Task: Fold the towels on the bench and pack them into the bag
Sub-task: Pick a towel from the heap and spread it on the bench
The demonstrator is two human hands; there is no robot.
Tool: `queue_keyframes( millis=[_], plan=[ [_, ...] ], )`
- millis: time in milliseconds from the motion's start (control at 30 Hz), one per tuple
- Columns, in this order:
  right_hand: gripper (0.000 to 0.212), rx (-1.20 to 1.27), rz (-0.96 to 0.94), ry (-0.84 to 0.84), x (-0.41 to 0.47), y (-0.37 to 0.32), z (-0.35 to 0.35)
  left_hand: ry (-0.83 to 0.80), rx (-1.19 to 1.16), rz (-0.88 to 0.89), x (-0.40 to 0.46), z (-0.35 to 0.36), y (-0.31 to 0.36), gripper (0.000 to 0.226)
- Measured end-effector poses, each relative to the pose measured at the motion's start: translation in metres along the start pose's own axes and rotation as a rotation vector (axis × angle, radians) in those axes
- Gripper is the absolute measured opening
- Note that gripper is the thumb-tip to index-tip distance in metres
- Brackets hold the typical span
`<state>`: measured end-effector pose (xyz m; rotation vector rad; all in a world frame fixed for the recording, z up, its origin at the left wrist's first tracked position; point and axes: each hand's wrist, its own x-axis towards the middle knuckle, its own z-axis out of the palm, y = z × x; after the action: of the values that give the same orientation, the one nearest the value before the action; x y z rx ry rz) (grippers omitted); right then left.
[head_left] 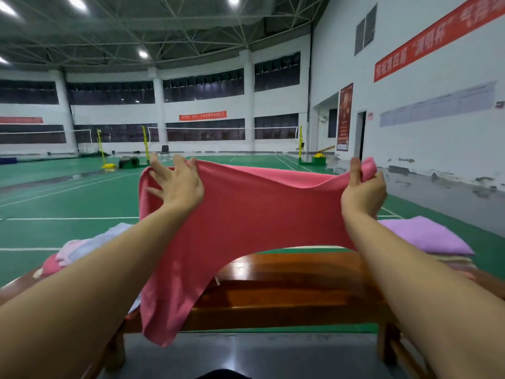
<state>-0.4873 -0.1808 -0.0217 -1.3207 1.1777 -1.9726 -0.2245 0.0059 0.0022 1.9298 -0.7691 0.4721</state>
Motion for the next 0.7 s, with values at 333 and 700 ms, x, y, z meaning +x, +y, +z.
queue_keyframes(
  millis=[333,700],
  plan=[
    [0.06,-0.04,-0.025,-0.104,-0.003,0.007,-0.019,-0.126,-0.179,-0.069,0.005,-0.01,-0.019,0.043],
    [0.062,-0.184,0.027,-0.128,0.036,0.056,-0.015,-0.851,-0.22,-0.183,-0.01,-0.009,-0.101,0.064]
  ],
)
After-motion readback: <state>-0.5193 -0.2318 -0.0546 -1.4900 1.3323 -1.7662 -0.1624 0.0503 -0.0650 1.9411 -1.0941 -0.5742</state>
